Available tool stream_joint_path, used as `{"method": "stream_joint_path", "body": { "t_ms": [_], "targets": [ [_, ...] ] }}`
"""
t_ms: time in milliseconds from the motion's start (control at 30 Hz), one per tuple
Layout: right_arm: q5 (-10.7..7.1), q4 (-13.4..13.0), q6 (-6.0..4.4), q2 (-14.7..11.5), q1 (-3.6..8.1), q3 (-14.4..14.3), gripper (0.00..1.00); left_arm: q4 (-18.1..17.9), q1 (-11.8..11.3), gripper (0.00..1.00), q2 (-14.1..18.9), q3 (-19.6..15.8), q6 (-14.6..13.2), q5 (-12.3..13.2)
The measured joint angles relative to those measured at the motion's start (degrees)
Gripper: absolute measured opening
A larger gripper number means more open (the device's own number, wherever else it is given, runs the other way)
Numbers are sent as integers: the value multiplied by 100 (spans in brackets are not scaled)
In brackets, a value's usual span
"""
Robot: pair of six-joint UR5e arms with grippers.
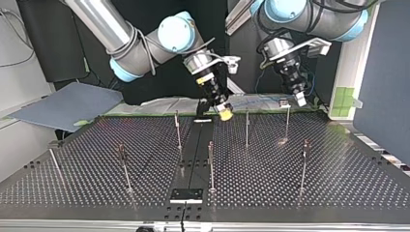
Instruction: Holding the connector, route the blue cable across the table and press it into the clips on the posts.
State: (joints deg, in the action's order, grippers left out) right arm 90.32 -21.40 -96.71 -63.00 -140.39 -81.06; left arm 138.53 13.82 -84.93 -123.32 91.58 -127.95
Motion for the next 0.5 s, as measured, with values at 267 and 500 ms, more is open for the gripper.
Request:
{"method": "stream_joint_path", "body": {
  "t_ms": [267,500],
  "targets": [
    [-57,304,-142,14,8,378,0,-32,-236,0,-81,225,36,251],
    [-90,391,-289,92,40,732,0,-42,-611,0,-92,379,60,627]
  ]
}}
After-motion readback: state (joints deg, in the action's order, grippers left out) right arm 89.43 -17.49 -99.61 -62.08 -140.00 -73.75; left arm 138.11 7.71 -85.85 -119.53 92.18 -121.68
